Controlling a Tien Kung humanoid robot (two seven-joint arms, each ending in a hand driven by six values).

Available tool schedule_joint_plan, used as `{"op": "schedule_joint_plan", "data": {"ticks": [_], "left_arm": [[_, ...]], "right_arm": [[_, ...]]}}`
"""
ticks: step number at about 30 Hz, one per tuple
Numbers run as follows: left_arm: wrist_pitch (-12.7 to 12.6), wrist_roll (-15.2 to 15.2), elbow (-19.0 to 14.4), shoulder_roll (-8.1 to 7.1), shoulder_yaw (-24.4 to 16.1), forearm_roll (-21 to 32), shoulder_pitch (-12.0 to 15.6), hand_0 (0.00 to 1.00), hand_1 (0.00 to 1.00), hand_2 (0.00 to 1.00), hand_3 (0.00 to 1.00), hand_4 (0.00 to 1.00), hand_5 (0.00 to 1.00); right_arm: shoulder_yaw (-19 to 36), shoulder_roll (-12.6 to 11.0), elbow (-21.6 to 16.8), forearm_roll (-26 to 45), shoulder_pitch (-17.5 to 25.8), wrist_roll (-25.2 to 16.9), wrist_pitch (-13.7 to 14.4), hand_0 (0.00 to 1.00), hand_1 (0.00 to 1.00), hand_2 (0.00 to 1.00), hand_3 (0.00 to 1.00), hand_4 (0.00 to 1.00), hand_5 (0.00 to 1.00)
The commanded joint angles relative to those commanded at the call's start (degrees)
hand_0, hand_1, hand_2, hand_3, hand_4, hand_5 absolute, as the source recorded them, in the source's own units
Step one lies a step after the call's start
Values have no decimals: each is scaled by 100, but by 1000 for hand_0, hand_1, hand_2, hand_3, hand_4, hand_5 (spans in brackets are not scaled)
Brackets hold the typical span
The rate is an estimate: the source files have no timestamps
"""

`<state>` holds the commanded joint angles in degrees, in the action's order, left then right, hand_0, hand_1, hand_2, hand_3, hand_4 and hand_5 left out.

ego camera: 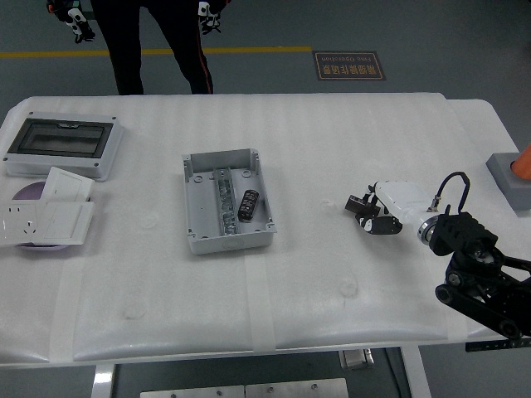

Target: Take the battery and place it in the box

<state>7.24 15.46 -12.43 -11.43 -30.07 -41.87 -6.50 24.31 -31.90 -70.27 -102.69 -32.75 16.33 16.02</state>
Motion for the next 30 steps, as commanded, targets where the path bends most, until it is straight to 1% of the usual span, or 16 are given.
{"op": "schedule_joint_plan", "data": {"ticks": [3,4,9,10,14,18,21,24,26,30], "left_arm": [[-15,-18,1,2,3,12,-5,508,634,525,467,499,515],[-20,-25,1,3,6,18,-7,508,634,588,468,498,516],[-32,-36,1,9,-8,6,-12,508,634,588,468,498,516],[-32,-36,0,10,-10,1,-13,508,634,624,470,500,517],[-31,-23,-1,14,-35,-24,-7,508,634,624,470,500,517],[-20,5,1,23,-82,-74,6,508,633,631,474,498,518],[-7,34,3,27,-120,-113,21,508,633,631,474,498,518],[21,84,5,31,-186,-190,39,507,633,633,476,500,516],[42,126,6,31,-247,-250,48,507,633,633,476,500,516],[90,222,5,35,-356,-349,72,507,632,622,476,501,516]], "right_arm": [[100,10,-46,158,3,-64,84,435,402,488,619,601,392],[143,17,-63,224,5,-91,121,428,392,479,618,596,388],[351,88,-144,589,14,-215,269,428,392,479,618,596,388],[400,107,-191,615,14,-218,283,406,387,472,613,593,387],[536,180,-518,575,-22,-156,291,406,387,472,613,593,387],[558,337,-990,514,-149,-86,296,401,382,470,612,591,383],[495,561,-1276,502,-272,-70,310,401,382,470,612,591,383],[388,864,-1333,482,-373,-85,337,403,381,469,611,590,384],[310,1066,-1256,466,-408,-120,364,403,381,469,611,590,384],[169,1476,-961,438,-414,-197,430,408,380,468,611,595,391]]}}
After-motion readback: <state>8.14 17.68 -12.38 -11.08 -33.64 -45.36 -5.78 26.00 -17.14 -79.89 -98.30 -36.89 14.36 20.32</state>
